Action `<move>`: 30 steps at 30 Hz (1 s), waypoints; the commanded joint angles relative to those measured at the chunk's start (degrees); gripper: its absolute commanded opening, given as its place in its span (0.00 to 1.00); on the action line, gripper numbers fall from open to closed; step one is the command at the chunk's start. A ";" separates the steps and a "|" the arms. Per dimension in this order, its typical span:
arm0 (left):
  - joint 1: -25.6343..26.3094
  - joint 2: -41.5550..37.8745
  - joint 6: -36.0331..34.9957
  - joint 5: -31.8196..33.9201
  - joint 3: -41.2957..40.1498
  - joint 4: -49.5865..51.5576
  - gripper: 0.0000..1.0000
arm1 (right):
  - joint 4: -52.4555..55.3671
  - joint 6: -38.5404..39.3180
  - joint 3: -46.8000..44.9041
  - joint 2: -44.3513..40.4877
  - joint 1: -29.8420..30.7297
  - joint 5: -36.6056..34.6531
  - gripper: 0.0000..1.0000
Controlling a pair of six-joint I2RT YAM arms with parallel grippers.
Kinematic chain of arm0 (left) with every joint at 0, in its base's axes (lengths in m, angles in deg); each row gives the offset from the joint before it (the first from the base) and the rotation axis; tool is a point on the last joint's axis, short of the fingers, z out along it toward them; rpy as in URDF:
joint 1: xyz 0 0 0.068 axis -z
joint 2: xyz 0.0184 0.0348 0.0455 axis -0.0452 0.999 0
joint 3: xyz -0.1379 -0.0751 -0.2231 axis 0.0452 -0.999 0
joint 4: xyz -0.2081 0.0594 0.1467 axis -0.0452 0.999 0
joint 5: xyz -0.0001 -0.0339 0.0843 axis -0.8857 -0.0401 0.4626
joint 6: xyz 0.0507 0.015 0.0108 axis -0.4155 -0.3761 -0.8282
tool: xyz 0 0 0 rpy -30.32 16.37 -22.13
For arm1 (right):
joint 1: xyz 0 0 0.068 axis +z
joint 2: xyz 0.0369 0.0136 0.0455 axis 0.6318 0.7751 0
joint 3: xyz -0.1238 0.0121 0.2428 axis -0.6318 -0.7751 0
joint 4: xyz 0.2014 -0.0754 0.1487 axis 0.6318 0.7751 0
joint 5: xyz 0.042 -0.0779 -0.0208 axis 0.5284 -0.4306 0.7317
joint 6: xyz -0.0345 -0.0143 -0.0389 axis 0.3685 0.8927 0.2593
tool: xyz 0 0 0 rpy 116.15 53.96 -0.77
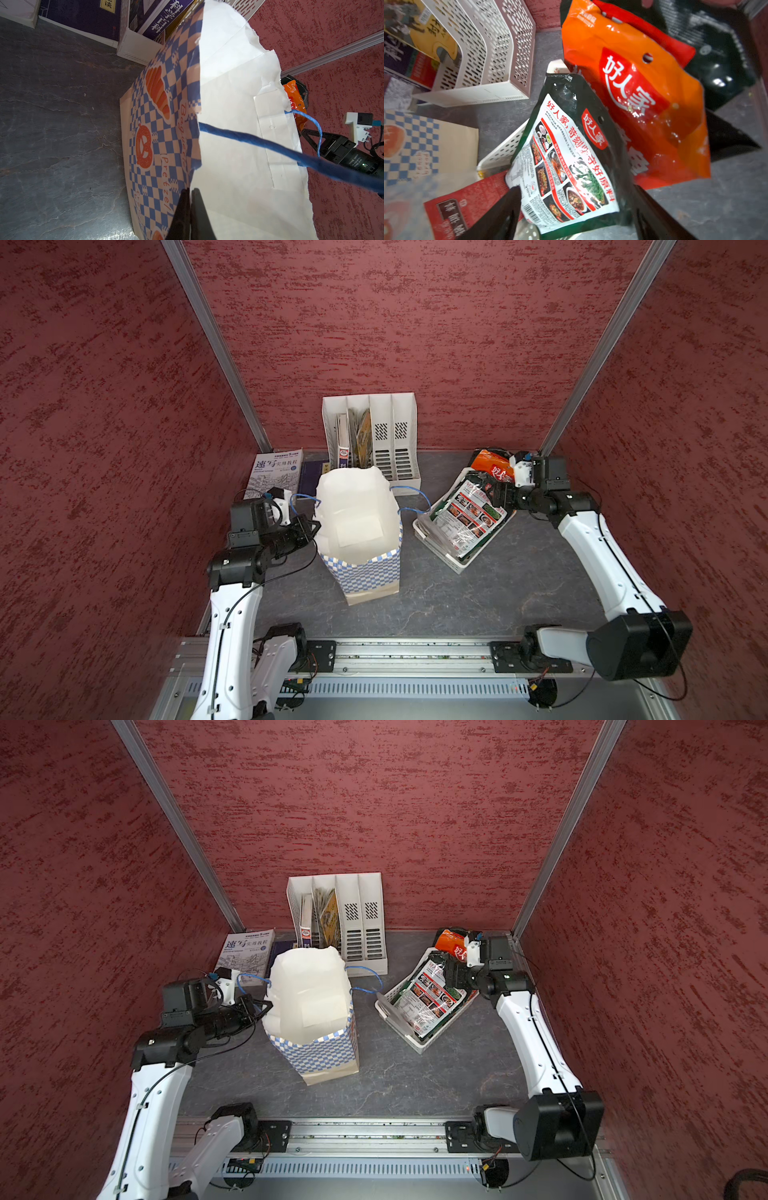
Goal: Place the condiment packets inside the bag
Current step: Adjust the condiment packet in the storage box, then pick up the condiment packet from the storage box.
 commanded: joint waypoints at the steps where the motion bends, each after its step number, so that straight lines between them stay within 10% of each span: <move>1: -0.45 -0.01 -1.25 0.20 -0.52 -0.83 0.00 | 2.33 -5.21 -2.96 -7.41 -0.22 -2.56 0.98; 13: -0.36 0.96 -1.54 -0.06 -0.56 -1.19 0.00 | -6.93 -22.88 -25.57 -20.01 -0.35 16.56 0.98; 30: -0.10 1.69 -1.68 0.27 -0.48 -1.03 0.00 | -27.51 -27.73 -30.87 -5.98 -1.00 16.05 0.98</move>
